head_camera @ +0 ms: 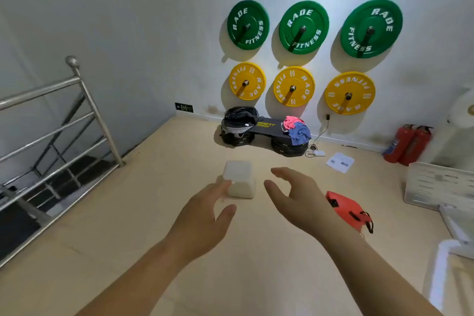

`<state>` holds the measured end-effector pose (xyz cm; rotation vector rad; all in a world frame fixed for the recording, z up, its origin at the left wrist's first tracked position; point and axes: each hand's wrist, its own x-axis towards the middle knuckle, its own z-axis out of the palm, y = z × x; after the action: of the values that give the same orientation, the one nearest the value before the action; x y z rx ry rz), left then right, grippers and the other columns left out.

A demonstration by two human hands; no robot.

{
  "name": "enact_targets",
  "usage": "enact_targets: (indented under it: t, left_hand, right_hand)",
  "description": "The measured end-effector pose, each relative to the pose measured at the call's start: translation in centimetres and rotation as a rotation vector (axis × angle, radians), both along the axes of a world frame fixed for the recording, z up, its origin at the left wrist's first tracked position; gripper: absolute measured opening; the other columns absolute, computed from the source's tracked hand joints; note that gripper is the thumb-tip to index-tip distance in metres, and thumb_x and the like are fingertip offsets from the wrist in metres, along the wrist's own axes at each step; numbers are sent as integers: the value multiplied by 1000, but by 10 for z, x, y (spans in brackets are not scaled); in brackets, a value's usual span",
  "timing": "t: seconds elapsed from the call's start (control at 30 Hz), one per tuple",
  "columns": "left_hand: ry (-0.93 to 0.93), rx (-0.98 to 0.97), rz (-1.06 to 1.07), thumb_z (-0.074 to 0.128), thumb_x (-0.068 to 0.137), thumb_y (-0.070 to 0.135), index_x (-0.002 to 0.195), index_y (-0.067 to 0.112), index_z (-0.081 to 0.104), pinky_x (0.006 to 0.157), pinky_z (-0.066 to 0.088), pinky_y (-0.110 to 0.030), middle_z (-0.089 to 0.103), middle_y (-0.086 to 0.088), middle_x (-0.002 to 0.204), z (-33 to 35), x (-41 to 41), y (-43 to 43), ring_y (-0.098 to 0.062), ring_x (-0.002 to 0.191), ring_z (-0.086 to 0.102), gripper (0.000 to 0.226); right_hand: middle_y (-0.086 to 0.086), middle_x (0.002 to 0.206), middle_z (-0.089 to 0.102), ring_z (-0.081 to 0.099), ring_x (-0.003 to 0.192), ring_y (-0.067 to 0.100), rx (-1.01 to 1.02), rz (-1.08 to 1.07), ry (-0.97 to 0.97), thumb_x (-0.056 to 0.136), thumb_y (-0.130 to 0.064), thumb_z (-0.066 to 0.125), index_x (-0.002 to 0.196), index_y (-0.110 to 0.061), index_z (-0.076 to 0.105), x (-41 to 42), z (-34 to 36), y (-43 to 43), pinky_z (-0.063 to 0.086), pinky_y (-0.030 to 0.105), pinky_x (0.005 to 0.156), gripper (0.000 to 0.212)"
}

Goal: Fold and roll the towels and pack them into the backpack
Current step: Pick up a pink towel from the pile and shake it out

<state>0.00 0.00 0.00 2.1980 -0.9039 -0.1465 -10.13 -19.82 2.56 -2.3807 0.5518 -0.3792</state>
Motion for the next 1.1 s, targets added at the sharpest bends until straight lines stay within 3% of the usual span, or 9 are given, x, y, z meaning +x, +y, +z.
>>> enact_targets:
  t: [0.17,0.3,0.5,0.6,0.77,0.93,1.1]
  left_hand:
    - [5,15,40,57,100,35,149,37,41,87,43,-14,46,32,128,-24,138,-58,8,116,46,52]
    - [24,17,33,55,100,36,148,34,44,96,48,-22,49,28,136,-62,278,-128,5,122,48,49]
    - [69,53,-44,51,100,40,150,34,40,100,49,-29,47,23,145,-84,466,-258,-3,126,50,51]
    - [82,72,-95,52,100,40,150,35,40,109,45,-31,46,22,147,-76,540,-326,-3,133,46,52]
    - [64,126,-207,55,100,37,150,27,43,101,46,-26,49,18,145,-89,658,-453,-5,128,50,53]
    - [53,184,-208,56,99,35,150,22,45,112,39,-28,49,10,150,-120,774,-572,-6,136,46,53]
    - [95,213,-208,54,97,43,148,29,46,108,44,-31,52,15,145,-112,881,-661,-5,130,49,54]
  right_hand:
    - [-11,143,57,56,125,11,-6,28,59,99,-47,54,141,-27,55,142,-25,-66,43,31,106,47]
    - [-14,139,60,64,110,16,4,-36,85,98,-48,54,139,-29,56,271,-57,-135,47,32,100,45]
    - [-11,138,60,61,113,12,-5,-67,169,98,-49,54,137,-27,58,443,-62,-255,48,32,99,45]
    - [-10,137,61,60,116,11,20,-132,185,98,-48,54,137,-26,58,501,-58,-314,47,31,100,45]
    - [-12,135,62,57,124,8,27,-201,172,97,-50,53,135,-27,60,609,-82,-430,48,32,101,45]
    - [-13,128,67,61,119,8,105,-188,160,94,-49,54,128,-26,65,733,-127,-546,52,36,100,43]
    - [-10,114,72,67,105,8,195,-192,173,93,-46,53,118,-22,69,852,-121,-634,55,33,92,38]
